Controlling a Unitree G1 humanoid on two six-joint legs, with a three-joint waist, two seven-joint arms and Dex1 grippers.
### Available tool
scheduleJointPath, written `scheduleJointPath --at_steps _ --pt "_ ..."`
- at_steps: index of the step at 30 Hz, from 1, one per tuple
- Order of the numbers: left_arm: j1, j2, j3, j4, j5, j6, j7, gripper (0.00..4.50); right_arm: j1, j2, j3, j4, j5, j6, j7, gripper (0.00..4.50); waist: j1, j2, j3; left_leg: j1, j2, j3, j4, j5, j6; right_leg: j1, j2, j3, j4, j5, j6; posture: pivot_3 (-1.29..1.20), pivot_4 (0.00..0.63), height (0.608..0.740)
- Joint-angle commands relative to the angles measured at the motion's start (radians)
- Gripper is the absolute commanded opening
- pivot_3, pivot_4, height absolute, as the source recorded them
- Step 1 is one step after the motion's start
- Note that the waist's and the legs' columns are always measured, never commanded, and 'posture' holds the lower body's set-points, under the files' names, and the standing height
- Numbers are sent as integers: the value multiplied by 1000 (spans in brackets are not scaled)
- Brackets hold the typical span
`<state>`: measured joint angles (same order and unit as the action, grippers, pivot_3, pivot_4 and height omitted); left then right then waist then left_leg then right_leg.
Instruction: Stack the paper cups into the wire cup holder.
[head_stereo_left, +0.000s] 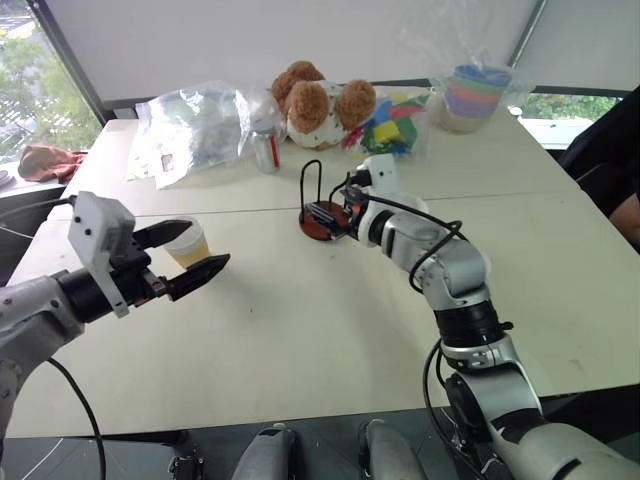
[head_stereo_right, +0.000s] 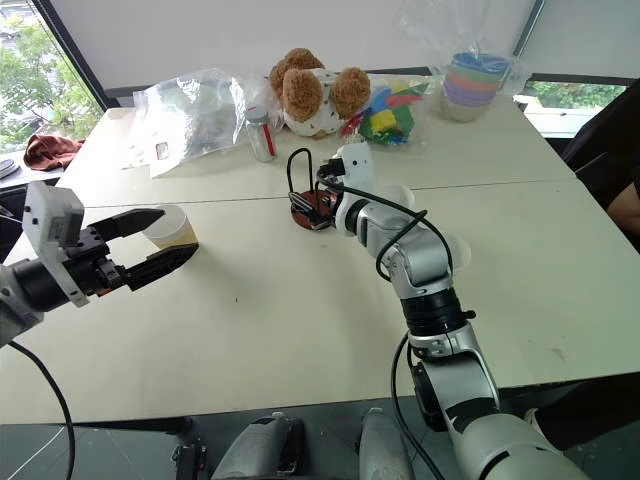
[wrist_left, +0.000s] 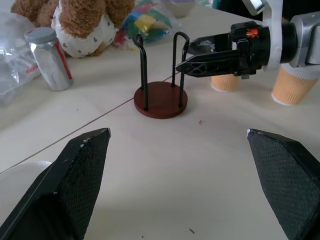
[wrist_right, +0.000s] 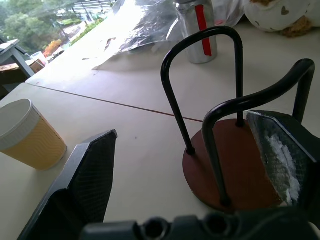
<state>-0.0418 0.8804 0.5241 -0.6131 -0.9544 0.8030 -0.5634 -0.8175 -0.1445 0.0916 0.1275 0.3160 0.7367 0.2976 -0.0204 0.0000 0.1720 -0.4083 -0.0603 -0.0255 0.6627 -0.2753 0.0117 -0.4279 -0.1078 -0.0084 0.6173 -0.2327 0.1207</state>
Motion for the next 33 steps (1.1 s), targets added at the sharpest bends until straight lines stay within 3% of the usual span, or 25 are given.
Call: scheduleJointPath --at_steps 1,8,13,16,21,25,29,32,33 --pt "9 -11 -2 -6 31 -29 4 4500 -52 27 -7 59 -26 -63 5 3691 0 0 0 0 0 0 0 0 0 0 0 0 0 0 0 0 150 740" --pt "3 -22 -1 0 64 -39 5 4500 -81 35 -12 123 -47 -95 32 62 0 0 0 0 0 0 0 0 0 0 1 1 0 0 0 0 150 740" --pt "-1 -15 10 12 62 -35 -9 4500 -63 4 3 60 -34 -123 130 22 0 0 0 0 1 0 0 0 -1 -1 1 1 0 0 0 0 150 740" --pt "-3 -4 17 23 51 -31 -29 4500 2 -101 23 -109 41 -135 357 22 7 0 0 0 1 0 0 0 -1 -1 1 1 0 0 0 0 150 740" --pt "-3 17 11 21 11 -1 -71 4500 104 -274 7 -318 180 -42 575 22 7 0 0 -1 1 0 0 -1 2 0 1 1 -1 0 0 0 150 740" --pt "-2 37 -17 -11 -32 38 -90 4500 177 -356 31 -384 206 -25 649 22 2 0 0 0 2 0 0 -3 6 0 2 2 -1 0 0 0 150 740" --pt "-11 48 -36 -65 -185 115 -66 4500 229 -374 85 -367 158 -89 691 22 4 0 0 0 3 0 0 -3 5 0 1 3 0 0 -1 0 150 740" --pt "7 77 -42 -83 -181 132 -73 4500 240 -386 104 -347 138 -126 717 22 5 0 0 0 3 0 0 -3 5 0 1 3 0 0 -1 0 150 740" --pt "10 84 -42 -84 -180 133 -74 4500 243 -390 108 -341 132 -136 725 820 6 0 0 0 3 0 0 -3 4 0 1 3 0 0 -1 0 150 740"
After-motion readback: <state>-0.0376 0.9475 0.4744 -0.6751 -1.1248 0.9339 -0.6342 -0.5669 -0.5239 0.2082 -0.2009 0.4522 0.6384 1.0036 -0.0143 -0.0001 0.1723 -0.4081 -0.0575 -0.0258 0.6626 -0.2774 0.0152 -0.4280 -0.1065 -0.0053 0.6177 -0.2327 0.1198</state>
